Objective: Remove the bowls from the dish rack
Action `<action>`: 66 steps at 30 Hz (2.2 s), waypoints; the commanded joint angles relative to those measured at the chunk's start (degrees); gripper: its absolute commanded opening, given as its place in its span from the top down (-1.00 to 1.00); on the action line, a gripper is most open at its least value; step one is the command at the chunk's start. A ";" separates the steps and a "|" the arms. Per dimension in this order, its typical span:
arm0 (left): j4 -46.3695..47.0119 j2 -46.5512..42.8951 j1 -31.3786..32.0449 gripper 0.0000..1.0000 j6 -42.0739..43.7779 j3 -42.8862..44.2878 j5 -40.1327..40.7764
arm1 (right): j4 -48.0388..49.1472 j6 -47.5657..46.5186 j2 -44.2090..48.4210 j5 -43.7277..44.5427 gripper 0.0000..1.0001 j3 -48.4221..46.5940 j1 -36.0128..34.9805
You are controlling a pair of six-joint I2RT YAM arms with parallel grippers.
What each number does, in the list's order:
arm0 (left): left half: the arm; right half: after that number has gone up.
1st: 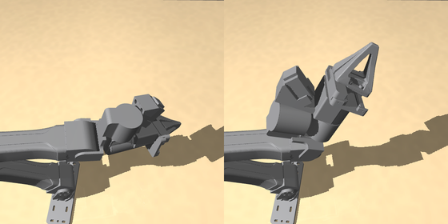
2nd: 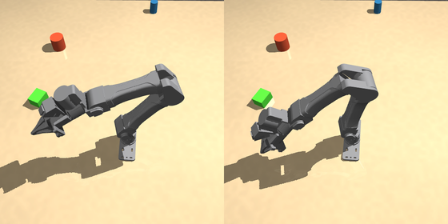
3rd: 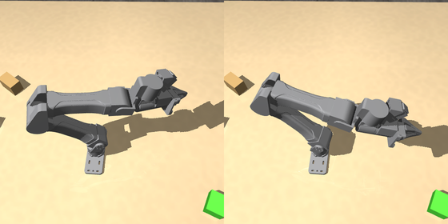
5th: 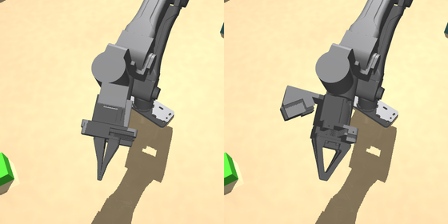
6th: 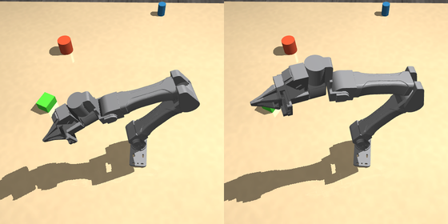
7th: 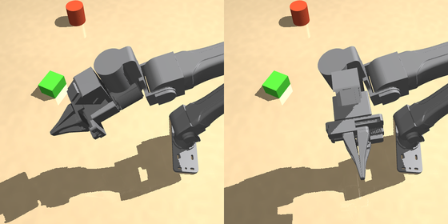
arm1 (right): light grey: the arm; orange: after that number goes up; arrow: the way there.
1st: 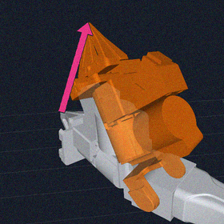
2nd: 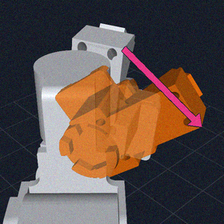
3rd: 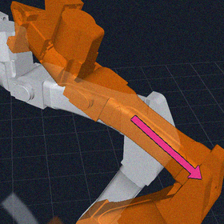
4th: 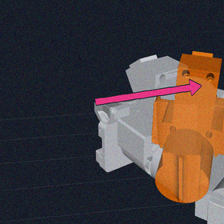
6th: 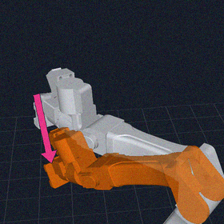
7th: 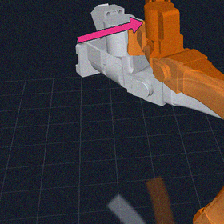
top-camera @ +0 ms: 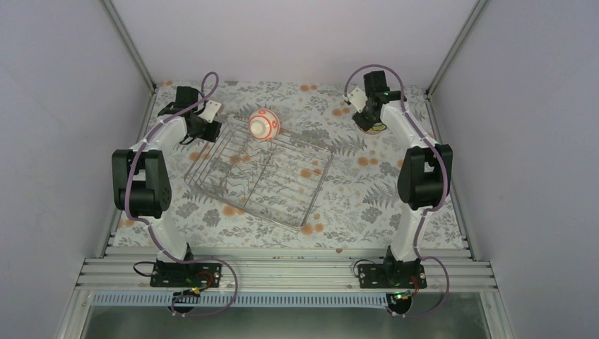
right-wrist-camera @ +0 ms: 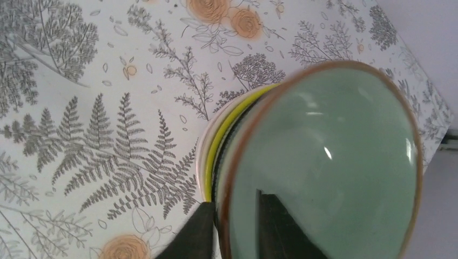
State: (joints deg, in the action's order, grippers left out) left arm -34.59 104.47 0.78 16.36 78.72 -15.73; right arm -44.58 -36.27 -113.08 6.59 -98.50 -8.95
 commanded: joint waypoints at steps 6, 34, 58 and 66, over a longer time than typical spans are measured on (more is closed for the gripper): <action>-2.06 -0.64 0.72 0.95 0.87 -1.16 -4.43 | 5.27 0.75 5.63 5.49 -0.20 1.44 -0.89; -2.90 0.29 1.29 0.95 1.49 -1.06 -7.10 | -13.33 15.91 -16.80 -57.00 -1.00 -34.65 -10.22; -2.67 1.40 2.13 0.95 1.22 -0.85 -8.24 | -8.36 24.22 -30.91 -74.68 -0.98 -35.53 -12.38; -2.44 1.90 2.52 0.95 1.32 -1.15 -7.77 | -6.69 25.37 -31.80 -77.60 -0.95 -34.23 -13.02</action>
State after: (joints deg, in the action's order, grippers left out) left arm -35.00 104.55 2.31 18.59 78.56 -18.74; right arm -52.69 -12.08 -143.76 -66.19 -132.97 -21.37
